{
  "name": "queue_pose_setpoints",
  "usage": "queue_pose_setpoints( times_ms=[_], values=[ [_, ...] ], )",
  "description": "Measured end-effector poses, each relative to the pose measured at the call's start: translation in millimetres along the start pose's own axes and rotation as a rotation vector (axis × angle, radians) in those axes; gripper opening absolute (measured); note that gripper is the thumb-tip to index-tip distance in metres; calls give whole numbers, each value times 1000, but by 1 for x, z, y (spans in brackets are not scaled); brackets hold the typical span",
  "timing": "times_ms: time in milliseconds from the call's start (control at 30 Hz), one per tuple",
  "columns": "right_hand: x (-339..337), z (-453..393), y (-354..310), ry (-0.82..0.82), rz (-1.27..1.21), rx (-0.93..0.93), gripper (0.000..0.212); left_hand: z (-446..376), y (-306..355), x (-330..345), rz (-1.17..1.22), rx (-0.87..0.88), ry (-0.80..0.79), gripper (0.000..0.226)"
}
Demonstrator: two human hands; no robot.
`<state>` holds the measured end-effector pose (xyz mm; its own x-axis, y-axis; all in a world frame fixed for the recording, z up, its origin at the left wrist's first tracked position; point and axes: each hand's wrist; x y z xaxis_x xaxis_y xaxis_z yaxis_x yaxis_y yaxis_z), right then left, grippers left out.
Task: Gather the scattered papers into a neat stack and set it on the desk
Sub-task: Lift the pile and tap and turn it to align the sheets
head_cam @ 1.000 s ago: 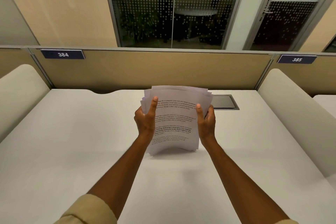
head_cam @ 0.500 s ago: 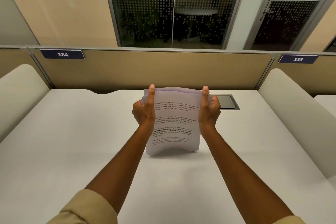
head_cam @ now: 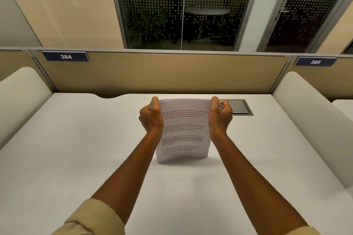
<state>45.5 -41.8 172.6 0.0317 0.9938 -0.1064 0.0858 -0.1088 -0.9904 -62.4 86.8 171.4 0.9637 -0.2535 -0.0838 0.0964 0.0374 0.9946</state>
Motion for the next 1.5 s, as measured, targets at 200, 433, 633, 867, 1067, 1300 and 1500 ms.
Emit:
queue_pose_setpoints(
  times_ms=[200,433,633,867,1067,1300,1500],
  values=[
    [1,-1,2,-4,20,-31,42,1,-5,4,-29,25,22,64],
    [1,-1,5,-12,43,-31,44,-4,-4,7,-8,1,3,55],
    [5,-5,2,0,60,-48,47,-3,-6,7,-56,106,-10,64],
    [4,-2,10,-73,78,7,49,-7,-11,10,-24,43,-70,54],
    [6,-5,7,-81,62,15,49,-10,-10,10,-26,79,-88,55],
    [5,-3,16,-102,68,32,50,-9,-14,11,-42,47,-115,55],
    [7,-2,18,-47,73,-47,58,-5,-24,11,-75,98,-25,65]
  ],
)
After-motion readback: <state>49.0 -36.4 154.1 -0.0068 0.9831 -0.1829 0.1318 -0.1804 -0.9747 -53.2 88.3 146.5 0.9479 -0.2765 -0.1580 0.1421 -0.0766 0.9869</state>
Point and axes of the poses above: each hand's wrist, its own z-axis away from the middle knuckle, its own x-axis out of the palm, y = z × x, and after that the axes turned 1 degree about -x, right-handed
